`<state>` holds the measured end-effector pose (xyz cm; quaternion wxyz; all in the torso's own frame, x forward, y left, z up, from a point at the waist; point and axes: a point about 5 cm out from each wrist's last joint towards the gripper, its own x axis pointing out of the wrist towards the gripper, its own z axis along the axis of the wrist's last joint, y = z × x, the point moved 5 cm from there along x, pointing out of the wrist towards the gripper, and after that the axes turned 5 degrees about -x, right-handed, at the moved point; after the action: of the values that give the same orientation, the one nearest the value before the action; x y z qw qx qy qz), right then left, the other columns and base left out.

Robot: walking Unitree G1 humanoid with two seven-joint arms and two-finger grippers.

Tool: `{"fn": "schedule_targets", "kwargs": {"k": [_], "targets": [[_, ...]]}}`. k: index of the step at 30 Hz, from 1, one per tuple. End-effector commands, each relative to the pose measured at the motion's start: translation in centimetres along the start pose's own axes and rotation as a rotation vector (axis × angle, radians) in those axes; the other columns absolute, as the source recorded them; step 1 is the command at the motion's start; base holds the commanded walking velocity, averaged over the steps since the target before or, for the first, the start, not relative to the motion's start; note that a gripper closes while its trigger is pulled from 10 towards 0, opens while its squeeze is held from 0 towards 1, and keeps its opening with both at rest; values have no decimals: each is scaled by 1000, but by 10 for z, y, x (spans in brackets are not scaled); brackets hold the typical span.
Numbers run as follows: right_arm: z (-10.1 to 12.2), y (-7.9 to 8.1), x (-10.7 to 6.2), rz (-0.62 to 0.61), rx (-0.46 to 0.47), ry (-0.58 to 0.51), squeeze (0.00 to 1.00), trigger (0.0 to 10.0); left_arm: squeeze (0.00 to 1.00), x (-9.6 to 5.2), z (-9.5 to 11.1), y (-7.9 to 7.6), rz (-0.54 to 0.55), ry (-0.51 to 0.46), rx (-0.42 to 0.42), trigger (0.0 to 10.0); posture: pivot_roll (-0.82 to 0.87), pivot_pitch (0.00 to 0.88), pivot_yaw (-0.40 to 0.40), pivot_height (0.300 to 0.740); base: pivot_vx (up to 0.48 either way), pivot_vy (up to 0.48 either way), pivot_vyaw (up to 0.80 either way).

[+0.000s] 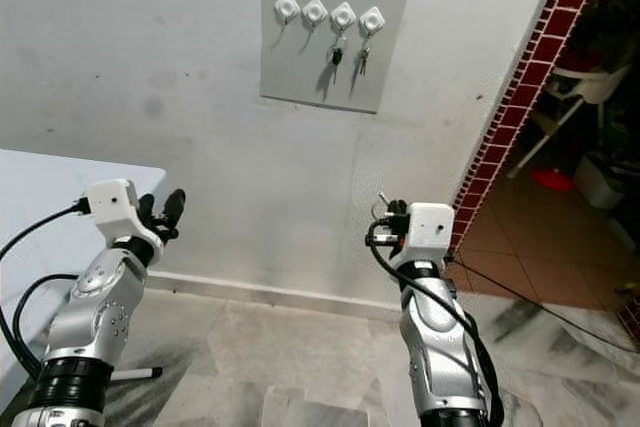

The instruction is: Hang keys on a hook

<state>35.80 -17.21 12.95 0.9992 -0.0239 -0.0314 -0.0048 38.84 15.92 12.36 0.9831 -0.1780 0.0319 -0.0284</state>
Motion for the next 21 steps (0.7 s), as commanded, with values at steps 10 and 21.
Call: {"fn": "schedule_targets", "kwargs": {"k": [10, 21], "targets": [[4, 6, 1, 7, 15, -9, 0, 10000, 0, -1, 8, 8, 17, -9, 21, 10000, 25, 0, -50, 740, 0, 375, 0], [7, 6, 1, 7, 13, -21, 0, 10000, 0, -1, 8, 6, 17, -10, 41, 10000, 28, 0, -49, 740, 0, 136, 0]]}}
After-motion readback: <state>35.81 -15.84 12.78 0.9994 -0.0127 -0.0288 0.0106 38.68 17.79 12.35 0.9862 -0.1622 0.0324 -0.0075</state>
